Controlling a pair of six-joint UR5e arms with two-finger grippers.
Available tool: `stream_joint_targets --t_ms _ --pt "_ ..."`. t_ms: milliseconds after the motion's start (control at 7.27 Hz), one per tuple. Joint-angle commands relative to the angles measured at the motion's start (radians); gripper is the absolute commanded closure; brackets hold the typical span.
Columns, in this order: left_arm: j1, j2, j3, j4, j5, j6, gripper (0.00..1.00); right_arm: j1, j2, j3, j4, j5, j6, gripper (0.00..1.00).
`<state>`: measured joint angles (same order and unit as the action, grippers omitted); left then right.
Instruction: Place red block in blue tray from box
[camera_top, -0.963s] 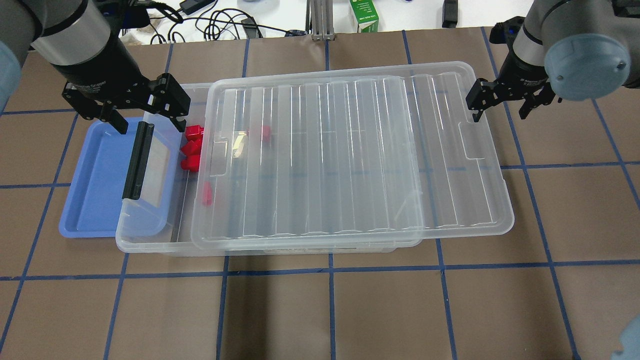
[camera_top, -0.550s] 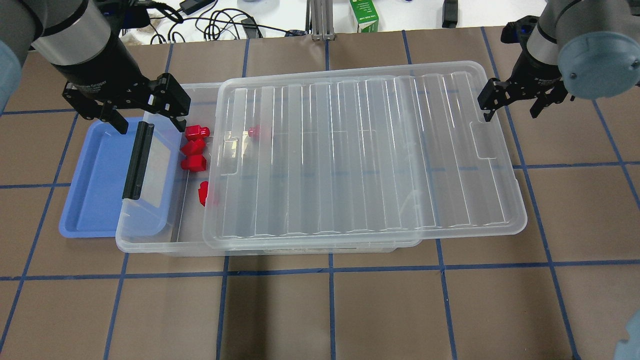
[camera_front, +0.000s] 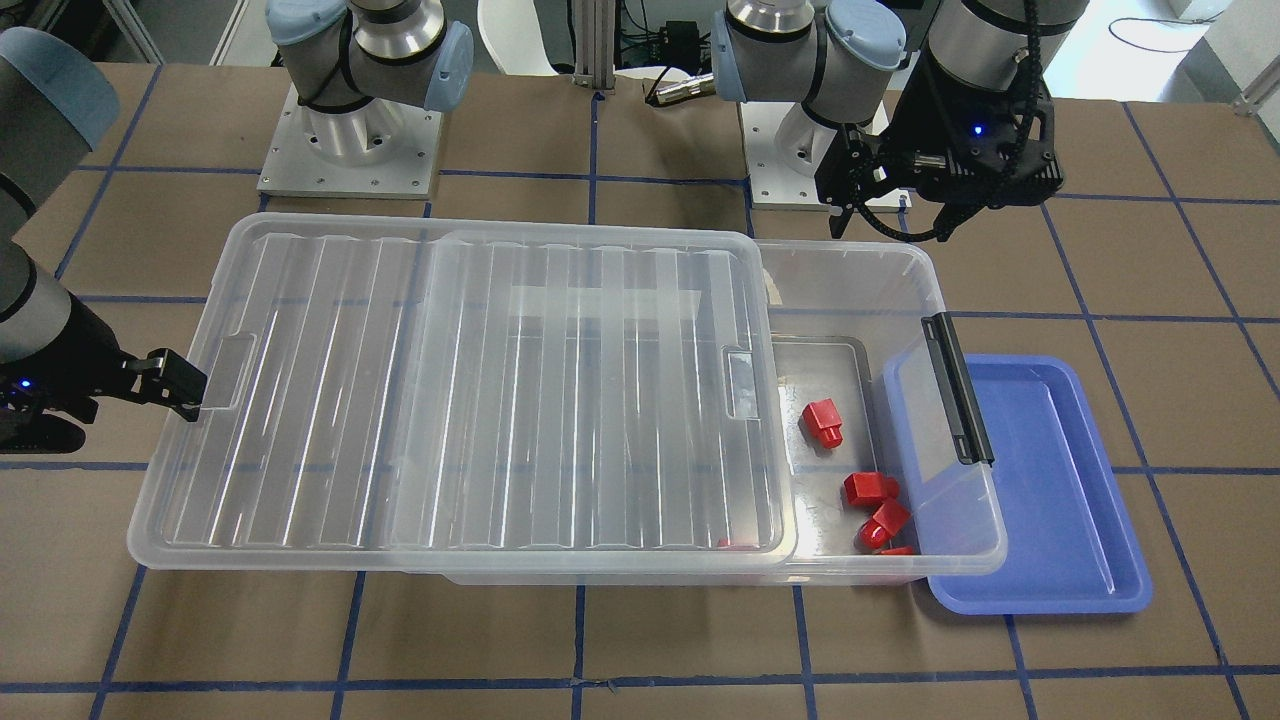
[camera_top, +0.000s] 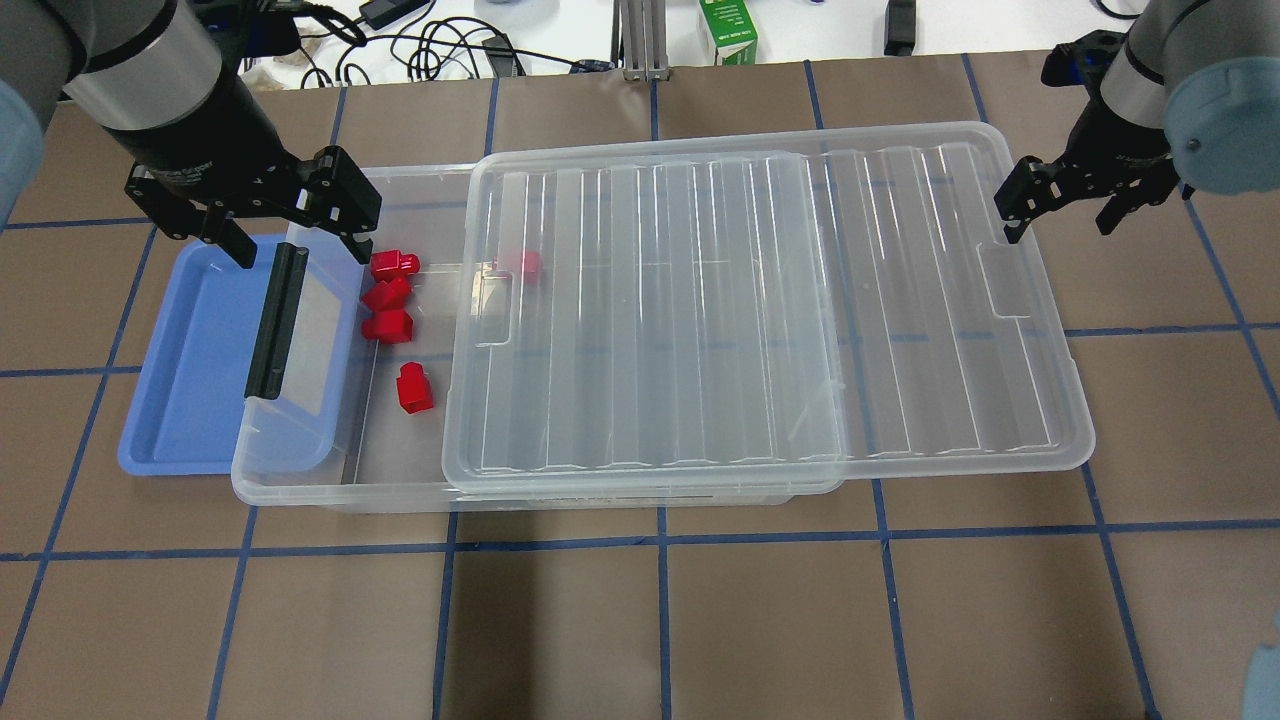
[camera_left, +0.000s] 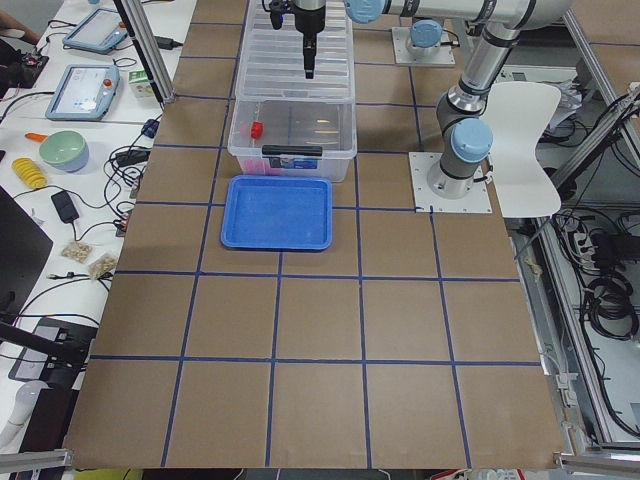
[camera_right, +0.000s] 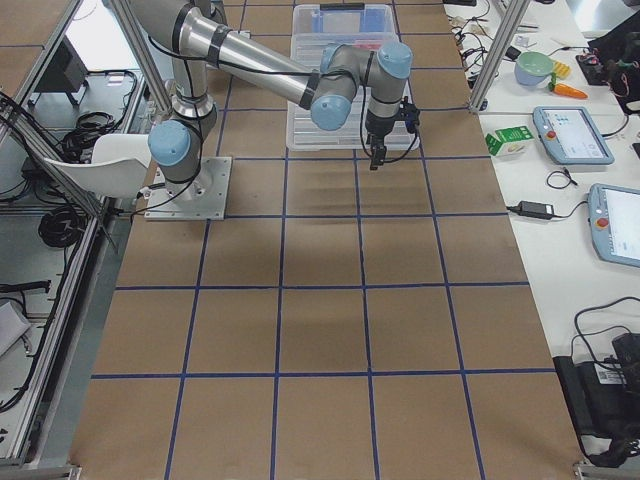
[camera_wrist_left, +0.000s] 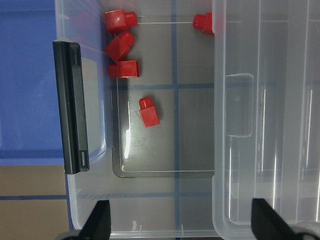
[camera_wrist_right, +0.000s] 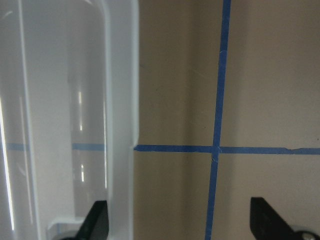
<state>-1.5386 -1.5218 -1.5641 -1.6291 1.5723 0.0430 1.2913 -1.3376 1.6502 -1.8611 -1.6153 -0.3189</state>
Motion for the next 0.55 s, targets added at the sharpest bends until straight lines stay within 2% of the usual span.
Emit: stream_joint_targets --t_ms 0,138,412 --pt "0.000 0.000 -0.008 0.003 -0.002 -0.003 0.00 -0.003 0.000 -0.003 -0.003 -0.014 -0.002 0.00" --pt "-0.002 -0.011 -0.011 0.035 -0.017 -0.052 0.00 -0.004 0.000 -0.006 -0.001 -0.017 -0.002 0.00" --pt "0.012 -0.024 -0.052 0.052 -0.008 -0.026 0.00 -0.003 0.000 -0.009 -0.001 -0.020 -0.002 0.00"
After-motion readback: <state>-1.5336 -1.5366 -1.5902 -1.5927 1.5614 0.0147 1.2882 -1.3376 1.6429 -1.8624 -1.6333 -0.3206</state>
